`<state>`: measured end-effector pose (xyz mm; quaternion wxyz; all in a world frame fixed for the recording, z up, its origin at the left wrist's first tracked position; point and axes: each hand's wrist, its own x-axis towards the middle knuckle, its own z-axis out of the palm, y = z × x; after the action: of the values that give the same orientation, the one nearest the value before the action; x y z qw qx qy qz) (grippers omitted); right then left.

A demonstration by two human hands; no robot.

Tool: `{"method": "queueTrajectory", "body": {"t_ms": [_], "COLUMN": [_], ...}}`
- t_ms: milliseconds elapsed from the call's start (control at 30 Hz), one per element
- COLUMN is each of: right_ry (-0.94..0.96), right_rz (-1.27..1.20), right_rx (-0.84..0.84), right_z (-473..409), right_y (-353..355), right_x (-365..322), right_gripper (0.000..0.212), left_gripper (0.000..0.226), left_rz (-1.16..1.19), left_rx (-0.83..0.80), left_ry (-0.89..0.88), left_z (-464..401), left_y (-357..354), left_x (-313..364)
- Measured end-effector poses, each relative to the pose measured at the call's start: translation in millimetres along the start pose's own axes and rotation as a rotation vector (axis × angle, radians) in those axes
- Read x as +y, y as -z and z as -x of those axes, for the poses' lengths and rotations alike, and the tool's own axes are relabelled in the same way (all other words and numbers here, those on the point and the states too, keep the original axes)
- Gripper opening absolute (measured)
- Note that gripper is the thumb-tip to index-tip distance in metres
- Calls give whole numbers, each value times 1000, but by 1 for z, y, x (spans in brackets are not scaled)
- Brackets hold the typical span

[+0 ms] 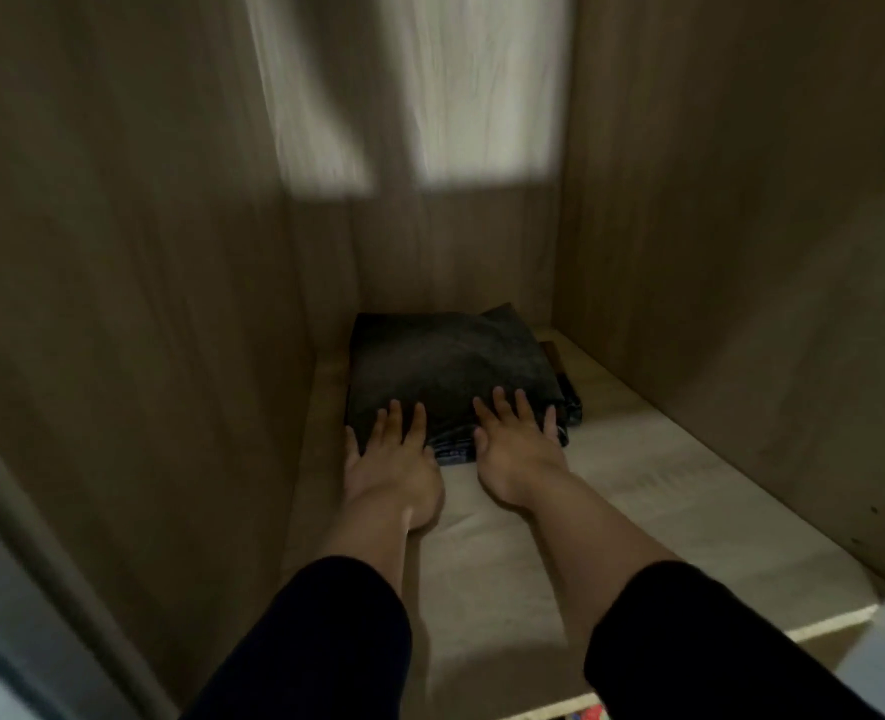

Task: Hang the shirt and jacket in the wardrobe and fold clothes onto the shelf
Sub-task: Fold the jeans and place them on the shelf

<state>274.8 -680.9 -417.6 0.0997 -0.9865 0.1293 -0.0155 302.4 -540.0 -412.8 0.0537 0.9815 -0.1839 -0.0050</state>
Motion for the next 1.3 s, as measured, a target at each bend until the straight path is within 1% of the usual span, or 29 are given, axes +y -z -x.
{"method": "queueTrajectory", "body": {"t_ms": [133, 300, 367, 467, 500, 633, 700, 867, 1000, 1167, 1300], "right_ry": [18, 34, 29, -1, -5, 7, 5, -33, -37, 32, 161], "right_rz": [13, 13, 0, -29, -34, -31, -26, -32, -73, -100, -75], "right_rx": [-17, -30, -67, -153, -161, -90, -111, -226, -312, -339, -334], "right_z": [-26, -24, -15, 5, 15, 58, 83, 155, 226, 299, 347], "right_y": [-1, -1, 3, 20, 28, 74, 103, 180, 221, 255, 271], "right_x": [2, 3, 3, 0, -3, -16, -22, -32, -48, -63, -83], "right_gripper": [52, 53, 53, 56, 56, 57, 56, 55, 56, 57, 56], "left_gripper": [54, 55, 56, 56, 56, 55, 56, 56, 60, 67, 64], "left_rz": [30, 21, 17, 27, 24, 3, -1, 8, -1, 0, 20], "left_rx": [4, -7, -63, -195, -212, -114, -136, -248, -290, -242, -182], "left_ry": [16, 4, -5, 0, 2, -19, -15, 8, 34, 78, 183], "left_z": [-21, -19, -9, 12, 18, 51, 74, 150, 224, 315, 393], "left_y": [-7, -8, -3, 16, 25, 73, 102, 183, 223, 261, 281], "left_x": [-1, -3, -1, 2, 4, 15, 20, 30, 44, 54, 44]}}
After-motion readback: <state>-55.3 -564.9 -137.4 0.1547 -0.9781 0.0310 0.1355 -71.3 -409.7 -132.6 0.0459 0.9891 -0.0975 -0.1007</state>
